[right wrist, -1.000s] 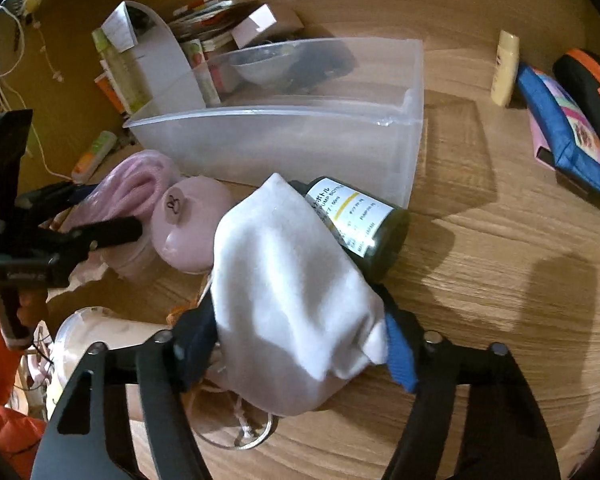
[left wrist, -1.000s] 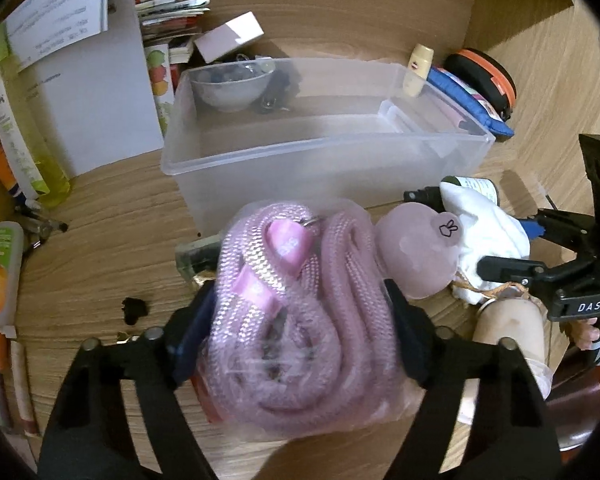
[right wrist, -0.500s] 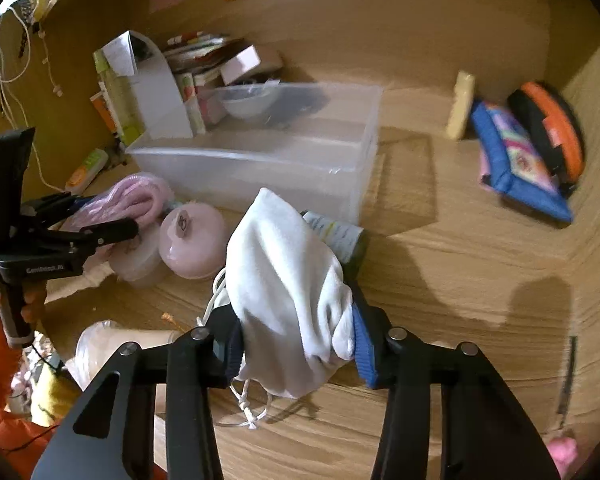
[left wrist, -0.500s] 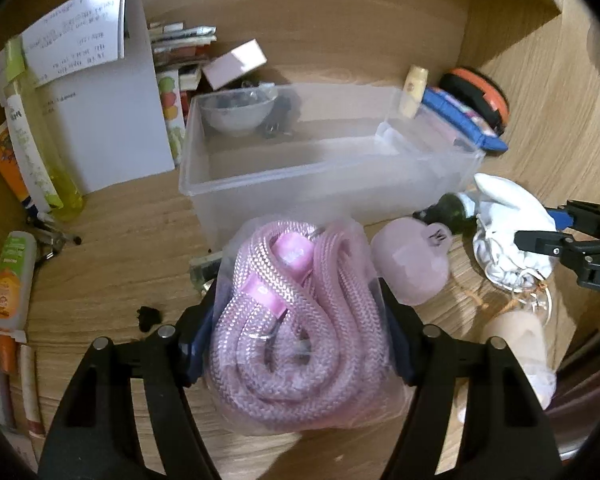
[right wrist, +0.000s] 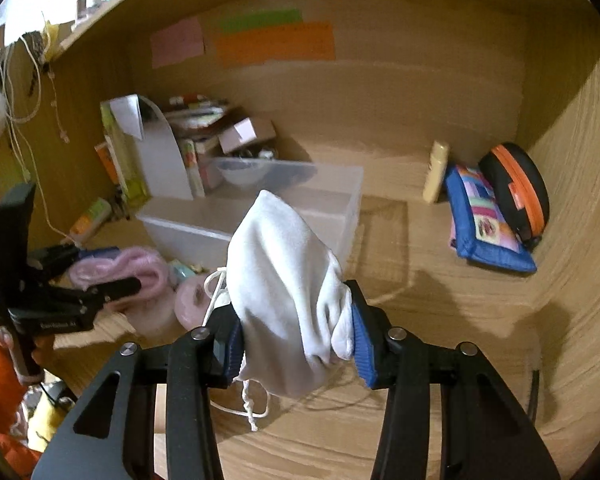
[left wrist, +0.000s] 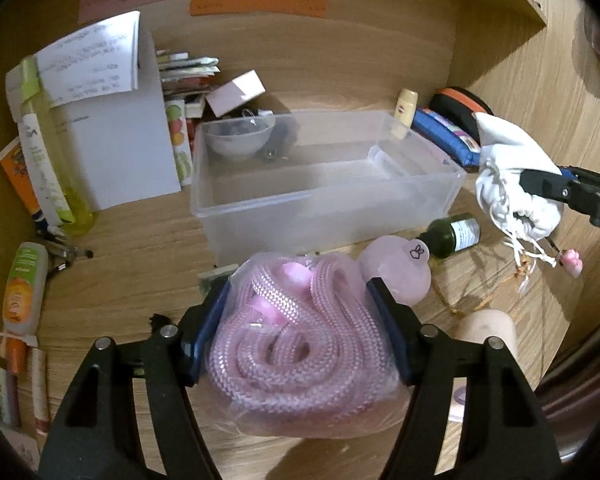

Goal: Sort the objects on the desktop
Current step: 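Grasp the bagged pink rope with the left gripper while the right gripper grasps the white cloth pouch, then carry both items over the clear box and open both grippers to drop them inside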

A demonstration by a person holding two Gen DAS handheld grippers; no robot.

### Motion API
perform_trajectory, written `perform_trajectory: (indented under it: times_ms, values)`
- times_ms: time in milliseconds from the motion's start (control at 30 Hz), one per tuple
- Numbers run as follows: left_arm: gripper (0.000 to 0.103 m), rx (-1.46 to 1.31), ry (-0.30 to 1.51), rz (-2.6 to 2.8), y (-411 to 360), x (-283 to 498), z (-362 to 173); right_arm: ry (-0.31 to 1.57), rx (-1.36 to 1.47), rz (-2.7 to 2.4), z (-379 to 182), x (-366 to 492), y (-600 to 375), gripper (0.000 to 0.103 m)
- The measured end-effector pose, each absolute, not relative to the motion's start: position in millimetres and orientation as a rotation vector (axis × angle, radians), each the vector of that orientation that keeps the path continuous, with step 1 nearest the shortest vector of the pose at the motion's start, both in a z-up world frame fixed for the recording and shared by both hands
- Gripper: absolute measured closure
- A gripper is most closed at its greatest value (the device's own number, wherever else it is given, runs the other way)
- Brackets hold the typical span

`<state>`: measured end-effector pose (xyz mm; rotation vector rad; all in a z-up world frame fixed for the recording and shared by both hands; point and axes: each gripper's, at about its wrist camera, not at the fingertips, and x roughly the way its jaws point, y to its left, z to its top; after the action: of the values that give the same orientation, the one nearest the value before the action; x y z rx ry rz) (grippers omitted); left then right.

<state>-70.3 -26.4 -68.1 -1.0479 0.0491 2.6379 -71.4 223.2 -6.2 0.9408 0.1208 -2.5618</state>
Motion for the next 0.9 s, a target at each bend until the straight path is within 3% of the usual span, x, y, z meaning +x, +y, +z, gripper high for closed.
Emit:
perform_trajectory:
  times_ms: [900]
  values:
    - [0.036,-0.876,-0.116,2.704,-34,-97,1,0.031,0.848,-2.512,14,-137,193,0.062]
